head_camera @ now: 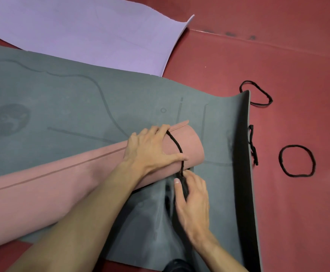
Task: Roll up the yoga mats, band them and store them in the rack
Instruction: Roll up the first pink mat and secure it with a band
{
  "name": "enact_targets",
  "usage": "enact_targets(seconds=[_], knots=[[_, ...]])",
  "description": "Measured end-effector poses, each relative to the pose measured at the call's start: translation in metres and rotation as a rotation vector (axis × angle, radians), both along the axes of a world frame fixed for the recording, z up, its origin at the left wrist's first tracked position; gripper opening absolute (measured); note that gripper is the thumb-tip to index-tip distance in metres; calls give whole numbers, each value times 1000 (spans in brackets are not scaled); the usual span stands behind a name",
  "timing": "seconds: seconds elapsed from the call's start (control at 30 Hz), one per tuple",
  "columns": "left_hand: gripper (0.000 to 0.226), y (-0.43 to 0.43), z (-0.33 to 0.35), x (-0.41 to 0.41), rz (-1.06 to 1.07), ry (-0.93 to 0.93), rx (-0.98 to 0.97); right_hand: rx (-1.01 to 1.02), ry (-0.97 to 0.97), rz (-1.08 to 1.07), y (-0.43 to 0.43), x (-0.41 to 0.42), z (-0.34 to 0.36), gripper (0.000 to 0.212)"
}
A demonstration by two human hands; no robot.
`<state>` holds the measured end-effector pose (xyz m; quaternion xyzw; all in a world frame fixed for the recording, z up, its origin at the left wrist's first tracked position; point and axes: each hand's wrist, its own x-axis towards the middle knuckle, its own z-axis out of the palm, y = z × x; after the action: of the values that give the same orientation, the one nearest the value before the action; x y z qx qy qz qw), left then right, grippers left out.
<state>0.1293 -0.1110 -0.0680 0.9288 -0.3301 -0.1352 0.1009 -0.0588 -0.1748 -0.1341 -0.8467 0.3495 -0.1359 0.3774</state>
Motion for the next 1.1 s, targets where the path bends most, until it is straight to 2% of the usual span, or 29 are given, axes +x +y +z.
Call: enact_targets(seconds=[0.2,0.27,0.3,0.43,0.57,0.67,0.87,1.1], knots=[[100,-1,-4,-10,7,-64,-76,580,-269,-433,6,20,-1,35],[104,2,-4,-15,-23,-82,-81,843,-342,-489,4,34,-2,39],[108,3,-4,-17,-44,-93,-77,899,-381,-470,4,38,-5,42],[110,5,-8,-17,-104,-138,-13,959,-448,-392,5,42,-6,49],[114,1,-8,-18,-33,-126,106,960,-361,-266,7,41,-2,51],[121,0,-7,-16,-6,-149,159,1049,-324,-247,4,37,-4,43],[114,5,-6,-18,17,-180,64,1203,-399,-304,0,41,-2,66],[103,15,29,2,66,-172,-69,1189,-509,-162,-4,72,15,69]])
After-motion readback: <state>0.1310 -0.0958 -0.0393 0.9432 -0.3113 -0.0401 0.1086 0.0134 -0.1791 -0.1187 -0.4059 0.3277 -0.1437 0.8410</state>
